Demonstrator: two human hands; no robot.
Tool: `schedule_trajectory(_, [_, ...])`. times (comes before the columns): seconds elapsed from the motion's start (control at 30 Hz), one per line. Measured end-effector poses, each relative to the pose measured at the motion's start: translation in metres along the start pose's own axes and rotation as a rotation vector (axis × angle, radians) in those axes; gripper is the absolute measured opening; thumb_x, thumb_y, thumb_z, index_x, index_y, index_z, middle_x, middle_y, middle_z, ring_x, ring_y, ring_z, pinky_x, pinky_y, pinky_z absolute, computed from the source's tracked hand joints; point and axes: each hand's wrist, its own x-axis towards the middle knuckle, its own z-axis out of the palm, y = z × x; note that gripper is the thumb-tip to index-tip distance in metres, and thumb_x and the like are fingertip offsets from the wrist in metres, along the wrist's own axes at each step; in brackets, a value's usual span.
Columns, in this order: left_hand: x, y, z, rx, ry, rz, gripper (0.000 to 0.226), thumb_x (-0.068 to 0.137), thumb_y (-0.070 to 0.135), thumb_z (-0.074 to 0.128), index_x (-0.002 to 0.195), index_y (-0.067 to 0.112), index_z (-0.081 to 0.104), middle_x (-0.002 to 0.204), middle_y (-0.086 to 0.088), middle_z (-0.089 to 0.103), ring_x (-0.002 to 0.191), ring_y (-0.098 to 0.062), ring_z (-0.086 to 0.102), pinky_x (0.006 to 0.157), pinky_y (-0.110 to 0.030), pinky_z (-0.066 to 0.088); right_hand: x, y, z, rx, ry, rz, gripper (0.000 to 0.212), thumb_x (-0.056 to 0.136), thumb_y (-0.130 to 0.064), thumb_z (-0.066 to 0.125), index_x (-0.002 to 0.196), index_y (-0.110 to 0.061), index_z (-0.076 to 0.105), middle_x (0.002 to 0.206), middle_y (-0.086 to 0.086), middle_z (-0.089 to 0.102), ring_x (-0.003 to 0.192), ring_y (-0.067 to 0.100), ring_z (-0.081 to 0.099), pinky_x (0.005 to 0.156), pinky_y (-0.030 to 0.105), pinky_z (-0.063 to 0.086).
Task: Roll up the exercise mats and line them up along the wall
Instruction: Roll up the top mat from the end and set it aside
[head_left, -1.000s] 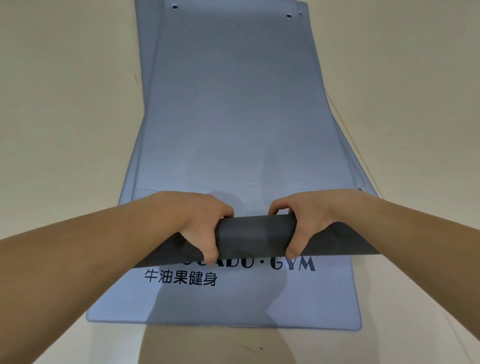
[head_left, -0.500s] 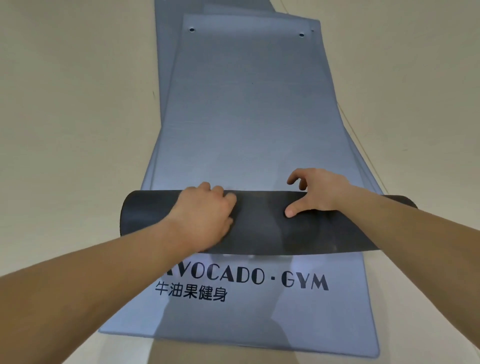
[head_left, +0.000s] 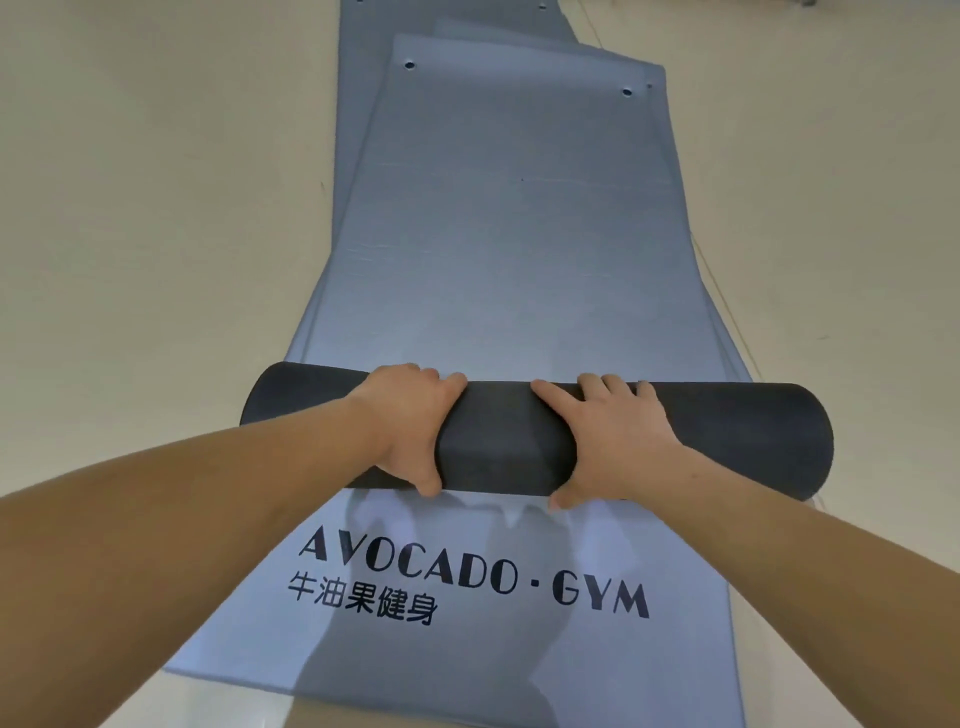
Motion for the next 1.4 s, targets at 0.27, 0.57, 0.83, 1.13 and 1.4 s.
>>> schedule_trajectory(0.27, [-0.018,0.005,-0.016,-0.251,-0.186,0.067,0.080,0.055,0.062,0.090,0.122,0.034,0.058,0.101,0.012,0.066,0.088,-0.012,0.065,0.081,-0.036,0.061,-0.007,0.033,-0.025,0.246,-0.216,-0.131,0.110,0.041,-0.073,0.091,0.136,-0.060,0.038,0.114,-0.021,0.056,0.103,0.015,0.058,0.090,0.038,0.052])
schedule_trajectory(0.57, [-0.047,0.021,-0.018,0.065,0.084,0.057,0.071,0.083,0.074,0.068,0.138,0.032,0.053,0.125,0.004,0.054,0.109,-0.021,0.055,0.079,-0.036,0.046,0.005,0.041,-0.016,0.450,-0.258,-0.051,0.125,0.047,-0.059,0.099,0.152,-0.057,0.033,0.158,-0.013,0.035,0.143,0.024,0.042,0.114,0.047,0.041])
schedule_trajectory(0.83, [-0.048,0.051,0.022,0.230,0.014,-0.118,0.133,0.085,0.068,0.072,0.162,-0.004,-0.010,0.168,-0.033,0.003,0.156,-0.052,0.011,0.122,-0.065,0.026,0.013,0.042,-0.039,0.337,0.044,0.089,0.127,0.055,-0.069,0.091,0.159,-0.053,0.020,0.159,-0.008,0.038,0.139,0.027,0.048,0.098,0.048,0.049])
schedule_trajectory(1.13, [-0.014,0.003,-0.027,-0.003,0.076,-0.020,0.082,0.058,0.067,0.080,0.123,0.027,0.050,0.094,0.005,0.059,0.085,-0.022,0.062,0.076,-0.038,0.057,-0.016,0.007,-0.055,0.163,0.261,-0.063,0.029,0.095,-0.056,0.059,0.117,-0.037,0.061,0.110,-0.006,0.063,0.098,0.019,0.061,0.083,0.040,0.056])
schedule_trajectory(1.4, [-0.030,0.037,-0.017,-0.100,0.001,0.037,0.056,0.066,0.051,0.082,0.107,0.027,0.052,0.081,0.008,0.057,0.070,-0.015,0.057,0.060,-0.030,0.047,-0.051,0.025,-0.040,0.120,-0.011,-0.160,0.102,0.046,-0.085,0.081,0.127,-0.051,0.030,0.119,-0.014,0.042,0.107,0.016,0.048,0.080,0.039,0.053])
